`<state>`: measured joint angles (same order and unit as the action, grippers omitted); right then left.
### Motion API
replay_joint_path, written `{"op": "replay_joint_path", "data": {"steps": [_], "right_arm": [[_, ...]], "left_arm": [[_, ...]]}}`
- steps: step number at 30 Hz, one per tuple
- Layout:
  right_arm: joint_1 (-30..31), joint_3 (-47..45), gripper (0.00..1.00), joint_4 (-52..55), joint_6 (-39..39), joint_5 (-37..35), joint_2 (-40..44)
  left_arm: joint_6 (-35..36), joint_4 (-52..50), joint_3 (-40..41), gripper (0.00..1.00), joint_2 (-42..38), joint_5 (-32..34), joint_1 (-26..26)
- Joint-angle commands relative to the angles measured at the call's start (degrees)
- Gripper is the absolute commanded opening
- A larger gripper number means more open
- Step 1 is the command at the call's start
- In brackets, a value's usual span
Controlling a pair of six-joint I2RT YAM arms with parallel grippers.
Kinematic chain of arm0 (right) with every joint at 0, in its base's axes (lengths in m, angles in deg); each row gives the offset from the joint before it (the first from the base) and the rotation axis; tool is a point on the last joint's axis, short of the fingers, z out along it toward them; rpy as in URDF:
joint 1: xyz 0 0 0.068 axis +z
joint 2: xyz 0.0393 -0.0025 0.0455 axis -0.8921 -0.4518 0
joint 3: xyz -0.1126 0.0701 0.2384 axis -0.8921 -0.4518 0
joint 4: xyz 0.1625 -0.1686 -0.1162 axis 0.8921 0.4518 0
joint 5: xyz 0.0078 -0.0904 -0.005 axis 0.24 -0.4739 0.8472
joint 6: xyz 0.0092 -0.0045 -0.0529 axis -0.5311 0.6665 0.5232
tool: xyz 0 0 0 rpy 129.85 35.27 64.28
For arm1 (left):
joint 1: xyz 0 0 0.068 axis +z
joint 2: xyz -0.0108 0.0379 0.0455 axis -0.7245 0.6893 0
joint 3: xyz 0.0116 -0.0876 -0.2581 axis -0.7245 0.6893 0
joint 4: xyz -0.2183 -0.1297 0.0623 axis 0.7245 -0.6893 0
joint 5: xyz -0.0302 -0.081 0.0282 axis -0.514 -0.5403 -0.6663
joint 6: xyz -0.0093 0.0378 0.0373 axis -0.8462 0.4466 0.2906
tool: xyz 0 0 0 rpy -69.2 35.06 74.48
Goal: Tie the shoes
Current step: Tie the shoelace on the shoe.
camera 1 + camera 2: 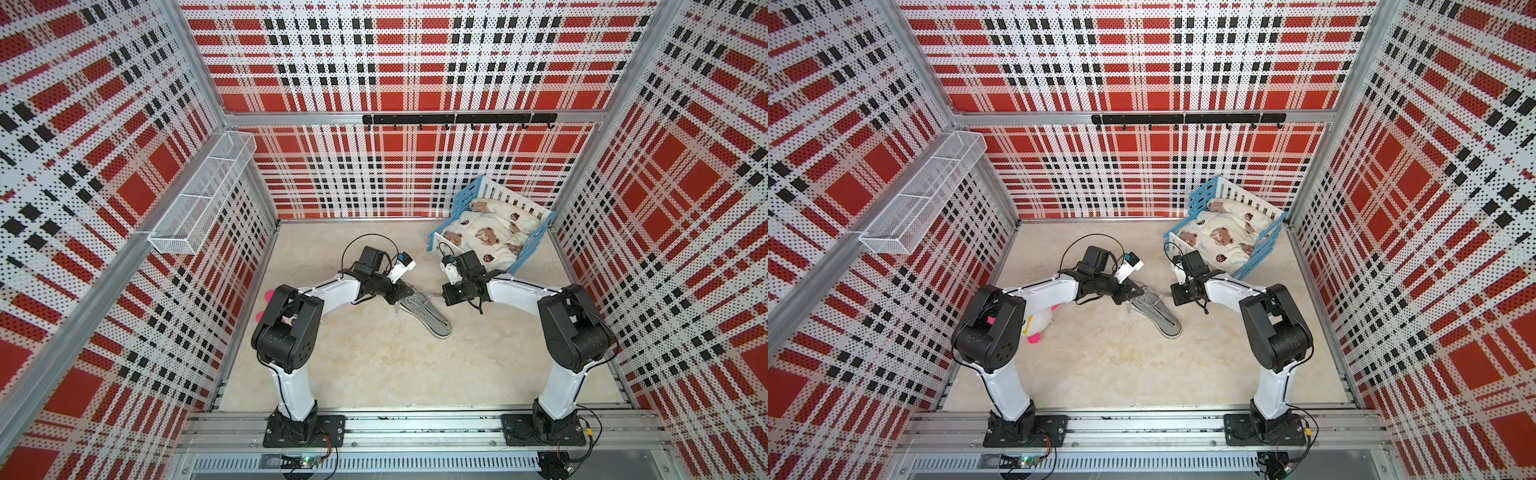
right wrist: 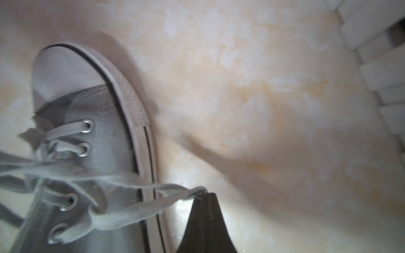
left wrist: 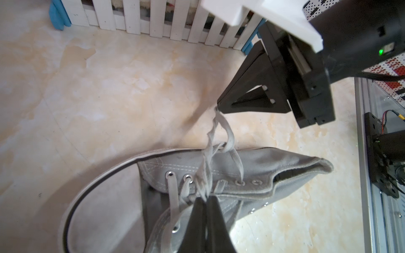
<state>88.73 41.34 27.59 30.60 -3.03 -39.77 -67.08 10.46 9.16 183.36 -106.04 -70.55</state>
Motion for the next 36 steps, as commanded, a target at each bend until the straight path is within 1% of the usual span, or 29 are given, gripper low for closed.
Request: {"op": "replay_joint_path", "data": {"steps": [1,7,11,12,14,17,20,22,25,27,31,36], "right_arm": [[-0.31,-0.46,0.00,2.79,-1.20,-9.00,3.44],[-0.32,0.02,0.00,4.03,-1.30,-13.91,5.45],[-0.32,1.71,0.00,6.52,-0.44,-19.97,5.37],[-0.37,1.87,0.00,6.65,-0.27,-20.01,5.37],[-0.30,1.89,0.00,6.59,-0.01,-18.29,5.37],[-0.36,0.33,0.00,4.26,0.38,-12.73,5.78],[-0.36,-0.88,0.00,2.17,0.24,-9.56,6.31],[-0.38,-1.22,0.00,1.32,0.11,-8.63,6.51],[-0.31,-0.92,0.00,1.03,0.11,-8.11,6.66],[-0.40,-0.82,0.00,1.02,0.20,-7.73,6.57],[-0.42,-0.90,0.00,1.01,0.37,-7.72,6.42],[-0.38,-0.90,0.00,0.70,0.52,-7.45,6.05]], "left_arm": [[0.46,-0.68,0.38,0.00,-0.39,-0.69,-0.40],[0.39,-0.68,0.63,0.00,0.15,0.28,-0.56],[0.41,-0.68,0.71,0.00,-0.03,0.38,-0.53],[0.44,-0.68,0.69,0.00,-0.07,0.32,-0.51],[0.54,-0.67,0.72,0.00,-0.07,0.15,-0.62],[0.44,-0.68,0.58,0.00,0.15,-0.02,-1.04],[0.25,-0.57,0.39,0.01,0.49,0.03,-1.82],[-0.14,-0.32,0.30,0.06,0.64,0.23,-2.46],[-1.58,0.89,0.62,0.22,0.26,1.71,-2.79],[-3.11,2.59,1.63,0.31,-0.70,3.22,-2.58],[-6.24,6.82,5.34,0.48,-4.36,5.66,-1.85],[-9.98,11.89,11.08,0.64,-10.34,9.60,-1.25]]}}
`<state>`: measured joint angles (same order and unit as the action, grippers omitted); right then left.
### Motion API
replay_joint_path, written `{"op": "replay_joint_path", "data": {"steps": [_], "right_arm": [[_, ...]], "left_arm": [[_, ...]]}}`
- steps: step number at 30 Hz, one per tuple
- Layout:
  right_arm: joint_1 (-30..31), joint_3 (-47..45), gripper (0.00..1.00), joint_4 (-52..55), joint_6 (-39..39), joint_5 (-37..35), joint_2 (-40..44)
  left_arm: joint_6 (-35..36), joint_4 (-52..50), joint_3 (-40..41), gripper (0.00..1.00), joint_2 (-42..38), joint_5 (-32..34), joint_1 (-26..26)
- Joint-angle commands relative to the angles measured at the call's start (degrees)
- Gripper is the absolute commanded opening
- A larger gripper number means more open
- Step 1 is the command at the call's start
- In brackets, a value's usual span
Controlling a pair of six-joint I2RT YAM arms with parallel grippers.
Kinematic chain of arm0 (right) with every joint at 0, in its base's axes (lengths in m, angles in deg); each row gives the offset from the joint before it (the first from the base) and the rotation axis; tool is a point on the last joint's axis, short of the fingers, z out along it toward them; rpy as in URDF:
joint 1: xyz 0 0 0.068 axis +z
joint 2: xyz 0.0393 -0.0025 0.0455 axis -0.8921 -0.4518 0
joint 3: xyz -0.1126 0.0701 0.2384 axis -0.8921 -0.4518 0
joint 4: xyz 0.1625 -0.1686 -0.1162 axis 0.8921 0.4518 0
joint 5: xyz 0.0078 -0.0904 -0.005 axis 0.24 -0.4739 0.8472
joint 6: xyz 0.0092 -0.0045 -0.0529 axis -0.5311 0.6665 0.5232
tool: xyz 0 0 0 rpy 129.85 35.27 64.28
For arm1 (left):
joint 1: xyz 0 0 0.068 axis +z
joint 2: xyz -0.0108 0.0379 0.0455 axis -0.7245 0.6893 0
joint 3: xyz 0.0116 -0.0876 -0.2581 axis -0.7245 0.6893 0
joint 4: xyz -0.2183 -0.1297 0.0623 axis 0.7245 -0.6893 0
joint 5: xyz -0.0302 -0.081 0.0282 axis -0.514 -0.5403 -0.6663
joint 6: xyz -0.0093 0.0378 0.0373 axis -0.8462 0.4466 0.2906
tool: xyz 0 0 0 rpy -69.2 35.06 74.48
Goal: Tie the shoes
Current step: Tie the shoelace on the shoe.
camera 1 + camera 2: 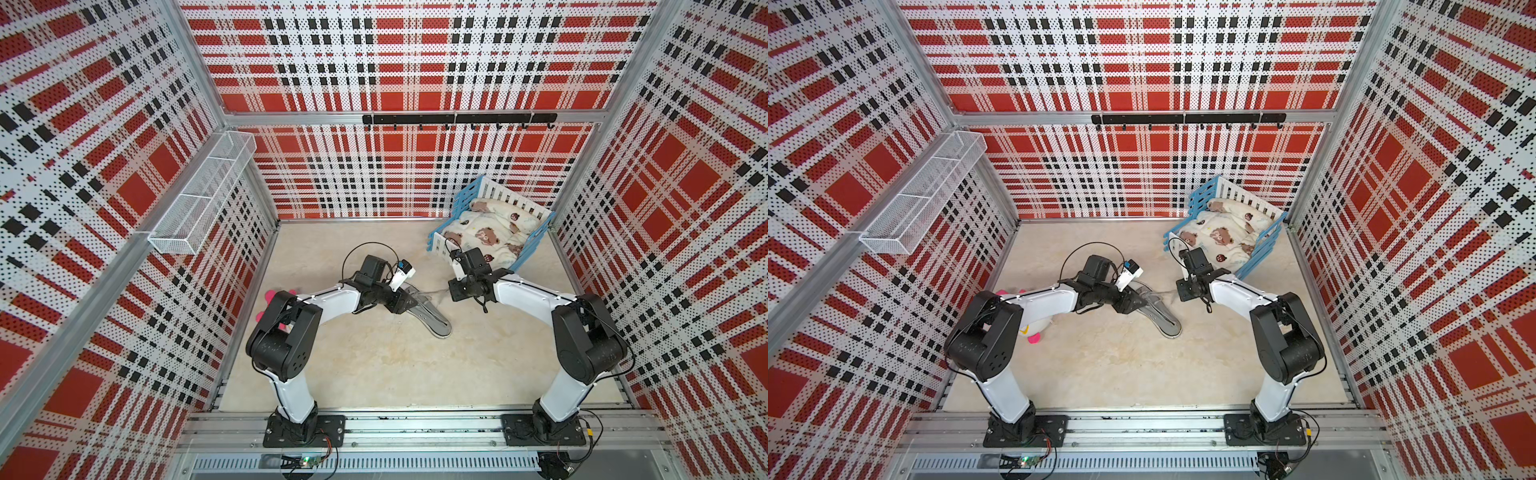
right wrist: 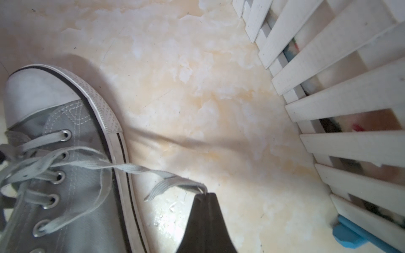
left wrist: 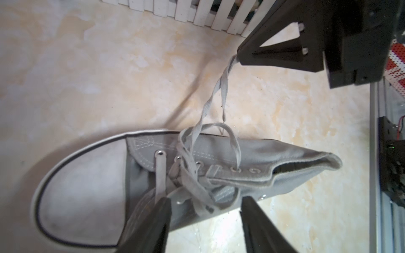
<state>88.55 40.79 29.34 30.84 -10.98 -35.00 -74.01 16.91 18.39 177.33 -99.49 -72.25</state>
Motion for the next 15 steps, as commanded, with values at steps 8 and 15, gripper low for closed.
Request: {"op": "replay_joint_path", "data": {"steps": [8,15], "right_arm": [[-0.26,0.21,0.00,-1.24,0.73,1.13,0.42],[-0.23,1.01,0.00,-1.24,1.03,1.64,0.25]], "left_arm": [[-8.77,12.91,12.95,0.75,-12.35,10.66,1.60],[-10.24,12.78,14.48,0.62,-6.83,14.78,-0.05]]}}
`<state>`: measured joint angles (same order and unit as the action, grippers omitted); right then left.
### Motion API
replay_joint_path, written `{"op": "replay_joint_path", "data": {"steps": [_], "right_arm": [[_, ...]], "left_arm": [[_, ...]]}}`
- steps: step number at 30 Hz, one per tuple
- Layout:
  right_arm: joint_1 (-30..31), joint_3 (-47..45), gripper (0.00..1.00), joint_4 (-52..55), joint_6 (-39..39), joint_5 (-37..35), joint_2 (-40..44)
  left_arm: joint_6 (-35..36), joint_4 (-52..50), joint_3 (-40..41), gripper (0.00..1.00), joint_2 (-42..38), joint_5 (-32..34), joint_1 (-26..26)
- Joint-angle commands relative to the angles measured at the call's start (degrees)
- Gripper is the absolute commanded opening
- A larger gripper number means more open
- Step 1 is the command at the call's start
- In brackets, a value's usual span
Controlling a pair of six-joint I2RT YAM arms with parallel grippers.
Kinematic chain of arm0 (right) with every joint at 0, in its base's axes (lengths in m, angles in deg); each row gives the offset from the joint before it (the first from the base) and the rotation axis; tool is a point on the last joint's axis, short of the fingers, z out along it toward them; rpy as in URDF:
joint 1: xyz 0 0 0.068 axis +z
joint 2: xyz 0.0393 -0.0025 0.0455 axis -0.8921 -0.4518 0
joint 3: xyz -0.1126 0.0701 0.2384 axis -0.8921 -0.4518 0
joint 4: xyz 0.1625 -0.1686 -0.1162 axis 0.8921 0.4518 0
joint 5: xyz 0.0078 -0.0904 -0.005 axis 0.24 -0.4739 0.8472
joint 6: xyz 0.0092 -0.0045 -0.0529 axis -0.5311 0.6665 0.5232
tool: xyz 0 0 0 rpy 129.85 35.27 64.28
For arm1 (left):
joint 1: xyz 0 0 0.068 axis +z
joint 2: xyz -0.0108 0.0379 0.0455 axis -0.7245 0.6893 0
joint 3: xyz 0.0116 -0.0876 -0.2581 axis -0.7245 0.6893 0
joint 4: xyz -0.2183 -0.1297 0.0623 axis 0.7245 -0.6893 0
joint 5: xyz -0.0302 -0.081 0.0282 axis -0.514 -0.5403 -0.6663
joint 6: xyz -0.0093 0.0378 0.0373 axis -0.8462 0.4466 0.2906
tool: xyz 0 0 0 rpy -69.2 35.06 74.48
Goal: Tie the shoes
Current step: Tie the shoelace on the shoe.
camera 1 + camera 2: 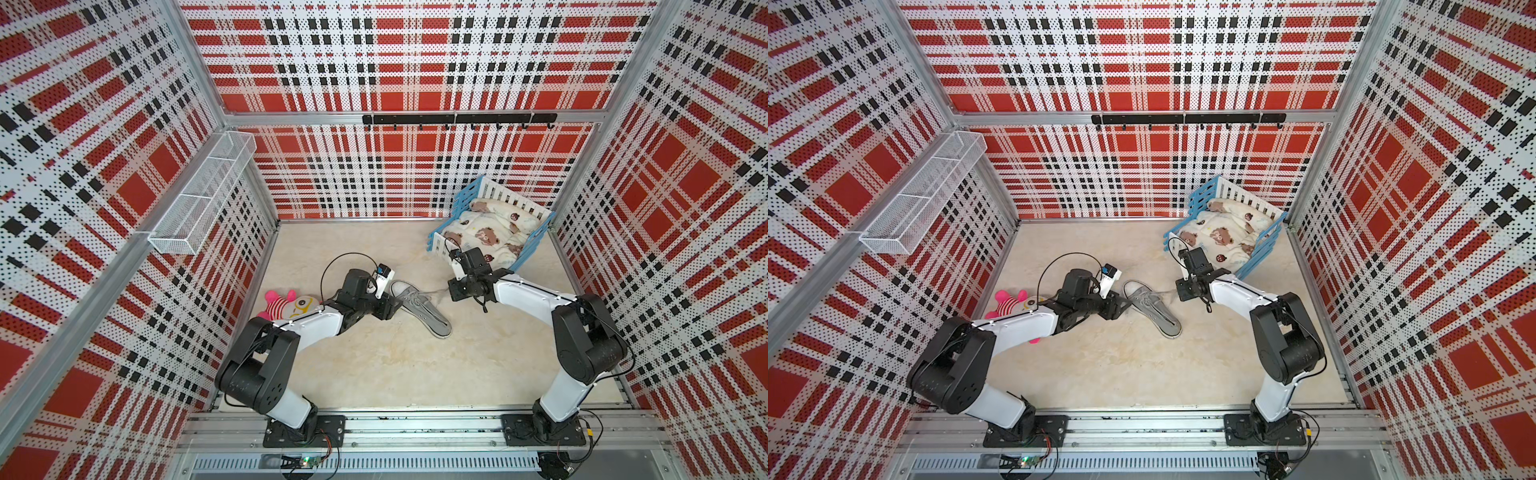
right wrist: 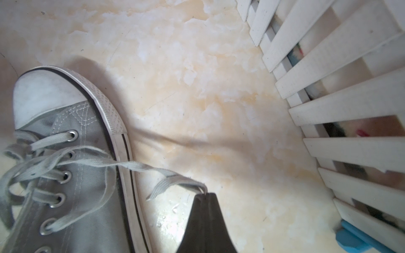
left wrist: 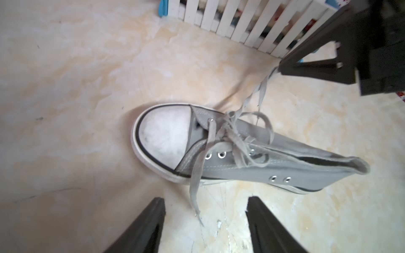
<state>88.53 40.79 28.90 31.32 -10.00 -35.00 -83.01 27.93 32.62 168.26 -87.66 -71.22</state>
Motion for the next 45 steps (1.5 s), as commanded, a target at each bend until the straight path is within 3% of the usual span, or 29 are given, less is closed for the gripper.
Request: {"op": "replay_joint_path", "data": {"steps": [1,5,13,21,28,36,41,45], "right_arm": [[-0.20,1.05,0.00,-0.81,0.61,0.75,0.25],[-0.21,0.96,0.00,-0.81,0.62,0.94,0.25],[-0.17,0.70,0.00,-0.73,0.62,0.59,0.87],[-0.26,-0.67,0.00,-2.59,-1.67,-5.67,2.60],[-0.50,-5.69,0.00,-5.83,-4.84,-17.32,8.23],[-0.95,-12.25,0.00,-7.92,-7.79,-22.64,12.29],[-1.56,-13.91,0.00,-8.62,-8.91,-22.14,10.95],[-1.85,-14.26,0.00,-8.90,-9.18,-22.08,9.72]], "left_arm": [[-1.26,1.81,-0.07,0.61,3.19,3.24,-1.45],[-2.02,2.22,-1.98,0.57,7.31,4.38,-2.80],[-2.15,2.21,-4.51,0.33,12.09,3.69,-3.56],[-4.49,-0.81,-2.29,0.00,5.03,6.19,-3.76],[-10.95,-0.24,7.00,0.00,-11.39,10.53,-2.66],[-24.47,7.22,19.44,0.00,-24.05,9.52,2.12],[-33.89,9.68,28.76,0.00,-38.10,13.20,9.16],[-37.73,9.10,32.95,0.00,-44.07,13.81,16.68]]}}
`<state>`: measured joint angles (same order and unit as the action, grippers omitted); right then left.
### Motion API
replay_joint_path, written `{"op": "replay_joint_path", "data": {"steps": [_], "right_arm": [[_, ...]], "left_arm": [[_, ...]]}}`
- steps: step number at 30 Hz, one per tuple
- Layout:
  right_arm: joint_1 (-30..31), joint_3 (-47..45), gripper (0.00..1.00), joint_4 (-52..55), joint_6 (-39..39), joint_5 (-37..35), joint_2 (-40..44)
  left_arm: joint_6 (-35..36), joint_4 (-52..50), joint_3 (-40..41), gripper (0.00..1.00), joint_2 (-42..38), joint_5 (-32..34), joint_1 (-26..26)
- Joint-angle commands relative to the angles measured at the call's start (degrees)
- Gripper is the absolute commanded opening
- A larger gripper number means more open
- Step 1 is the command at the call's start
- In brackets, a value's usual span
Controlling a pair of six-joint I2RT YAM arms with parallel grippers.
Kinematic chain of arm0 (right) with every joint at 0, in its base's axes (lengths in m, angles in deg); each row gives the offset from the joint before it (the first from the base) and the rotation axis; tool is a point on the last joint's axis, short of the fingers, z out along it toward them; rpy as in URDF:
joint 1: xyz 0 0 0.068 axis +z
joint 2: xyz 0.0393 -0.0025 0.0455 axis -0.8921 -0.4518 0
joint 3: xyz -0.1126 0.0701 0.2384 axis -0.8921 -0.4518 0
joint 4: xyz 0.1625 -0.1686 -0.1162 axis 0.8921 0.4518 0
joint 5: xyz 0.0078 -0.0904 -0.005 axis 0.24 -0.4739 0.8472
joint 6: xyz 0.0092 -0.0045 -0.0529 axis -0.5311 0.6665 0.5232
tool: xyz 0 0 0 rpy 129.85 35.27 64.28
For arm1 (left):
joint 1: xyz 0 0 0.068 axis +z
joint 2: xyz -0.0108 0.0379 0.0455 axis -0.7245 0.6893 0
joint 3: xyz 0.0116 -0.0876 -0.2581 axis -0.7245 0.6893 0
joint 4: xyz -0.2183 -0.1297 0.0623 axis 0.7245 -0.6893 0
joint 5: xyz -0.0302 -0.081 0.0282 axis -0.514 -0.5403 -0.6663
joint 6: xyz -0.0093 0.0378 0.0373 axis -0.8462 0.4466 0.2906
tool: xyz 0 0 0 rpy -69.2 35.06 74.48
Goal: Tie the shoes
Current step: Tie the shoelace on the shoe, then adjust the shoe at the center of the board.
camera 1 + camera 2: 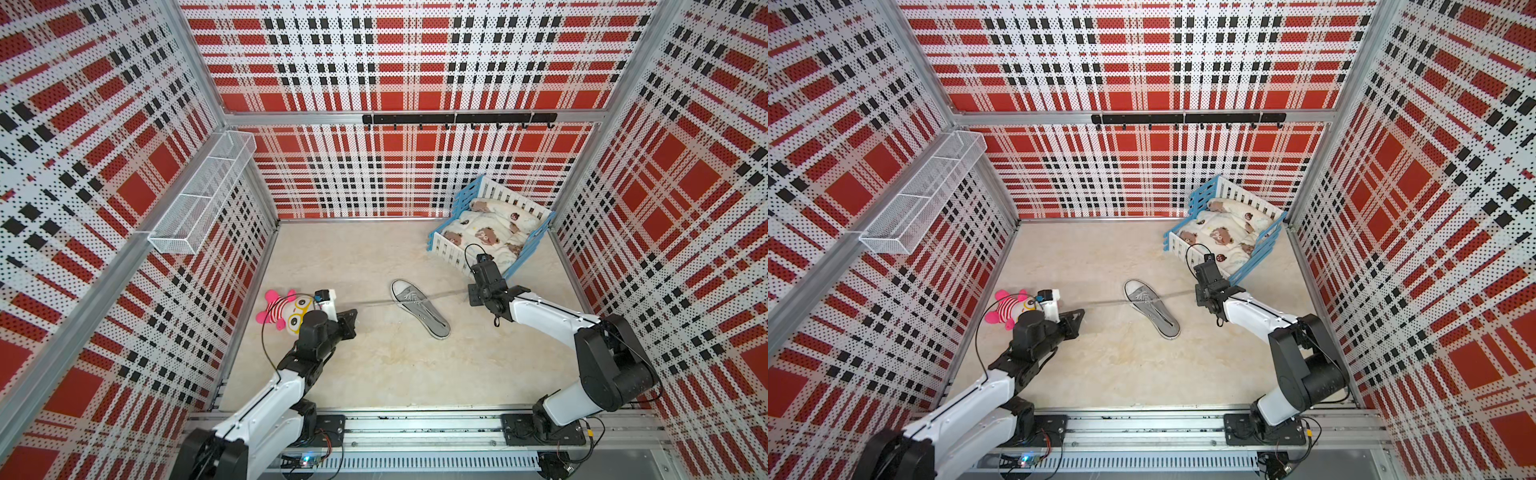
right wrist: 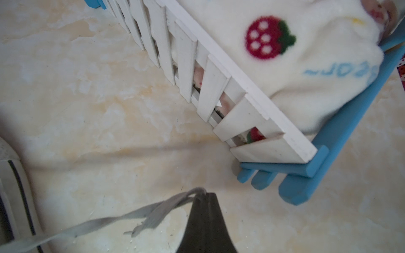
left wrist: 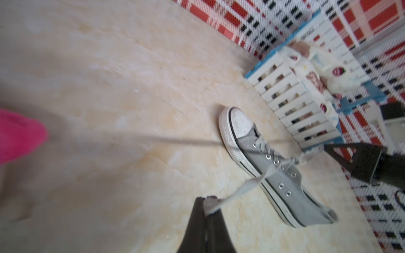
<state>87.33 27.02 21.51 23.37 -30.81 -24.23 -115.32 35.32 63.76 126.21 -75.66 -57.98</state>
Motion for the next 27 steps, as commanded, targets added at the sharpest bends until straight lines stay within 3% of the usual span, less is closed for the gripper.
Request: {"op": "replay_joint_path", "data": {"steps": [1,15,18,22,26,27], "right_arm": [[-0.87,-0.47,0.00,-1.38,-1.33,-1.35,-1.47],[-4.39,-0.37,0.00,-1.12,-2.72,3.03,-5.06],[-4.19,0.02,0.00,-2.26,-0.78,8.63,-5.24],[-3.88,-0.25,0.01,-1.38,0.82,14.63,-3.43],[-3.85,-0.97,0.26,2.38,1.20,11.44,1.06],[-3.88,-1.00,0.38,3.57,0.96,9.96,2.36]], "left_arm": [[-5.61,1.18,2.17,0.00,-2.11,1.92,4.61],[-5.07,3.07,3.52,0.00,3.70,3.98,10.67],[-3.83,4.08,2.18,0.00,5.27,2.31,8.47],[-1.36,3.52,-2.38,0.00,6.84,2.91,0.71],[-0.25,2.01,-7.11,0.00,6.47,4.79,-4.95],[0.16,1.31,-8.41,0.00,6.19,5.48,-5.91]]}}
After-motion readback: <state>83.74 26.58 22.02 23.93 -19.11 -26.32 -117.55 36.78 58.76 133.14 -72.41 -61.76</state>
